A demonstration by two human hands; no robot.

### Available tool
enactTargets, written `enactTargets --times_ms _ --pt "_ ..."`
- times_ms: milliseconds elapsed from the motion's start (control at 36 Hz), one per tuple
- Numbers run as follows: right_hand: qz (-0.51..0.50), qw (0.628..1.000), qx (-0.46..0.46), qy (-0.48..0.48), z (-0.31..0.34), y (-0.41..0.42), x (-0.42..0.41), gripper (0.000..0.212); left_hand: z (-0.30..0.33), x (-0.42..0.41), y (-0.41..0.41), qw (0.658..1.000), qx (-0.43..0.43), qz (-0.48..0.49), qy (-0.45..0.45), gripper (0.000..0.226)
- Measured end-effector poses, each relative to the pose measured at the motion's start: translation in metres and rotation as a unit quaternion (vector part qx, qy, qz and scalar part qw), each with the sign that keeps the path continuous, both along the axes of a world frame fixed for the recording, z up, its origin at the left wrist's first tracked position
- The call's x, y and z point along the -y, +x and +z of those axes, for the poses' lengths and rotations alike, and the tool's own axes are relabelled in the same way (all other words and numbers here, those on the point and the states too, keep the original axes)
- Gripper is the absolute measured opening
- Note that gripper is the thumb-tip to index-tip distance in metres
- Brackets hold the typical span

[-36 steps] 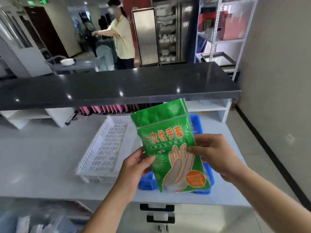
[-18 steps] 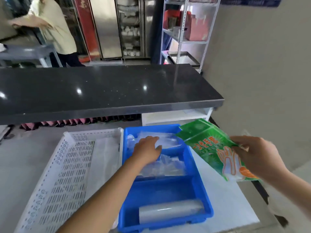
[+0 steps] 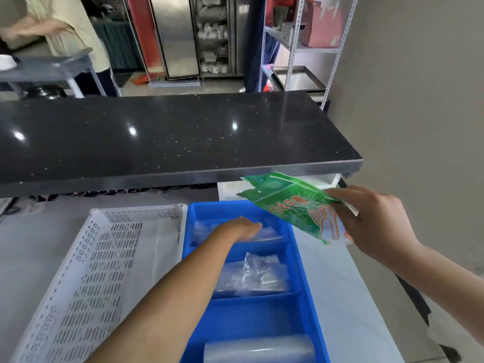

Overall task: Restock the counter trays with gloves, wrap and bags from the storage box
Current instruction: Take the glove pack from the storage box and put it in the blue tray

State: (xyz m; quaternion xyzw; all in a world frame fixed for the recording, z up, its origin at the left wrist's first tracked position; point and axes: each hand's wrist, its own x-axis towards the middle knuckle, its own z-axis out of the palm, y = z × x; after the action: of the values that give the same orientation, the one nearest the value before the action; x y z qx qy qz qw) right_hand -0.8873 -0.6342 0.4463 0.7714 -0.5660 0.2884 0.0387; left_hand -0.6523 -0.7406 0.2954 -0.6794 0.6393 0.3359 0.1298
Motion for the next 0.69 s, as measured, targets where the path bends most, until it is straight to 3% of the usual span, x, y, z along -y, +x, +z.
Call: enactTargets --times_ms 222,472,583,694 --pt "0.123 0.991 -0.052 -0.026 -0.011 0.068 0.049 0.026 -0.003 -0.037 -0.006 0.999 0.030 0.003 -0.030 0.084" --pt "0.140 0.952 -0.241 0.127 -0.071 0.144 0.095 0.034 -0.011 -0.054 -0.007 0.995 0.041 -0.017 -0.094 0.083" --pt "0.140 0.941 -0.236 0.196 -0.091 0.155 0.106 0.046 -0.005 -0.064 -0.005 0.995 0.001 0.001 -0.105 0.077" --pt "0.114 0.957 -0.198 0.176 -0.097 0.152 0.116 0.057 0.007 -0.080 0.004 0.985 0.021 -0.043 -0.167 0.059"
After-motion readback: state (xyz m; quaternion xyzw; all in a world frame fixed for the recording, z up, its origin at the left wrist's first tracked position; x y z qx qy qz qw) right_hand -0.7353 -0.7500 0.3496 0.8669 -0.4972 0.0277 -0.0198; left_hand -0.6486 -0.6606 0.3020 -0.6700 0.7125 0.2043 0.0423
